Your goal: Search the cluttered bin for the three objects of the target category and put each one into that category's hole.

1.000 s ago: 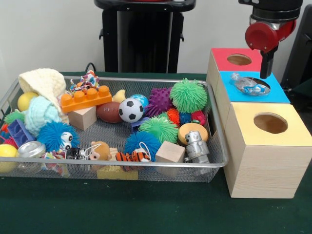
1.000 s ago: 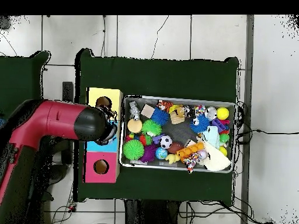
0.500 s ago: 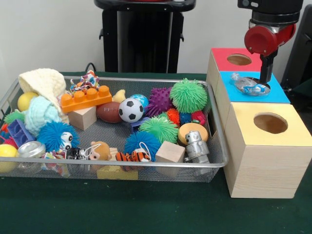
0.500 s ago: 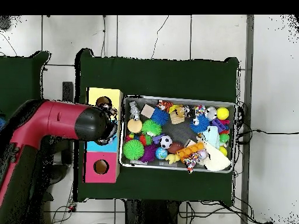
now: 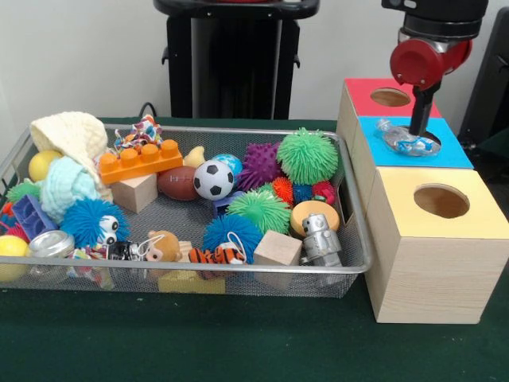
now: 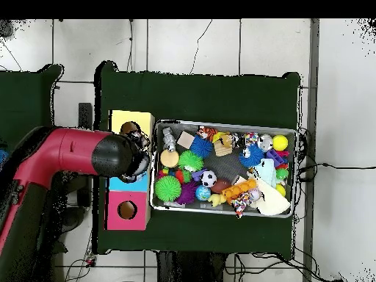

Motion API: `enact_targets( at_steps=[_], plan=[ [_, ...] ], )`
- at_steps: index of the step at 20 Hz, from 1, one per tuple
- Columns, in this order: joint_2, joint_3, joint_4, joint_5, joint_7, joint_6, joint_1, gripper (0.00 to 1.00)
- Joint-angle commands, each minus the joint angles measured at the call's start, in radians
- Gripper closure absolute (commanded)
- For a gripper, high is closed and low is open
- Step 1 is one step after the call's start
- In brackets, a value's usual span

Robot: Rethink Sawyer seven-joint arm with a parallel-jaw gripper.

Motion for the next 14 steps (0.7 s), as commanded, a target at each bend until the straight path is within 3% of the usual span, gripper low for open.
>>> enact_targets(
  at_steps=[1, 8, 14],
  plan=[
    [0.073, 0.073, 0.037, -0.028, -0.051, -0.069, -0.025, 1.0],
    [0.074, 0.079, 0.073, -0.026, -0.137, -0.003, -0.038, 1.0],
    [0.071, 0.092, 0.073, 0.002, -0.081, -0.015, -0.017, 1.0]
  ],
)
